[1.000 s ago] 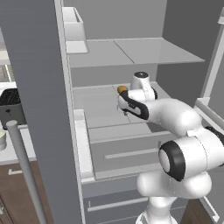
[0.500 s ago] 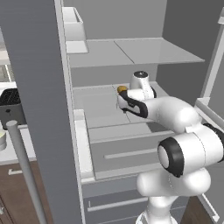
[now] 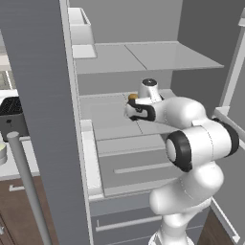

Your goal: Grab a lemon wedge from the fridge and one ice cube from the ice bowl, and put them in the glass of lemonade.

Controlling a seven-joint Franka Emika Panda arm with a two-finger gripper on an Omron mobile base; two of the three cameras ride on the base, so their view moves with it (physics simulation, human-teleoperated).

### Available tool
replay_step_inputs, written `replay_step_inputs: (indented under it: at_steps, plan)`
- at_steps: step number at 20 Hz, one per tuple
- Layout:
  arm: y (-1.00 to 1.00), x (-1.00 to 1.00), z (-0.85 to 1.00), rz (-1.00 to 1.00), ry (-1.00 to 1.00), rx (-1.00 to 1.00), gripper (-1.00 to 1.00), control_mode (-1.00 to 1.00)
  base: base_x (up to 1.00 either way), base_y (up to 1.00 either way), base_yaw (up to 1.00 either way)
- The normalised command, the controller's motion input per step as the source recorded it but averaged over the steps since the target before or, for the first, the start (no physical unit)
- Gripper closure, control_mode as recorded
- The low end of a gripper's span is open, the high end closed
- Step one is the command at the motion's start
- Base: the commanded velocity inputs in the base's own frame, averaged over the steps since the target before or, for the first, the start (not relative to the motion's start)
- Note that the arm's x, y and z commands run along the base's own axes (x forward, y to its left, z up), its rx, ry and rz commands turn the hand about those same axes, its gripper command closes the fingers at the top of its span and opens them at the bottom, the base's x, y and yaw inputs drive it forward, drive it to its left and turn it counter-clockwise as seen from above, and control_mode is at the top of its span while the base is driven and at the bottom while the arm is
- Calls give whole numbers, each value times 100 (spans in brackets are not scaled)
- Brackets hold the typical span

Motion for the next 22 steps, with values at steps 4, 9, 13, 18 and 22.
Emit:
replay_step_inputs:
  at_steps: [4, 9, 13, 18, 22]
  plan:
    - [0, 28, 5, 0, 0, 0, -100, -100, 0, 0, 0]
    - [0, 32, 26, 0, 0, 0, -100, -100, 0, 0, 0]
    - [0, 37, -10, 0, 0, 0, -100, -100, 0, 0, 0]
    - [0, 29, -42, 0, 0, 0, -100, -100, 0, 0, 0]
    - [0, 23, -13, 0, 0, 0, -100, -100, 0, 0, 0]
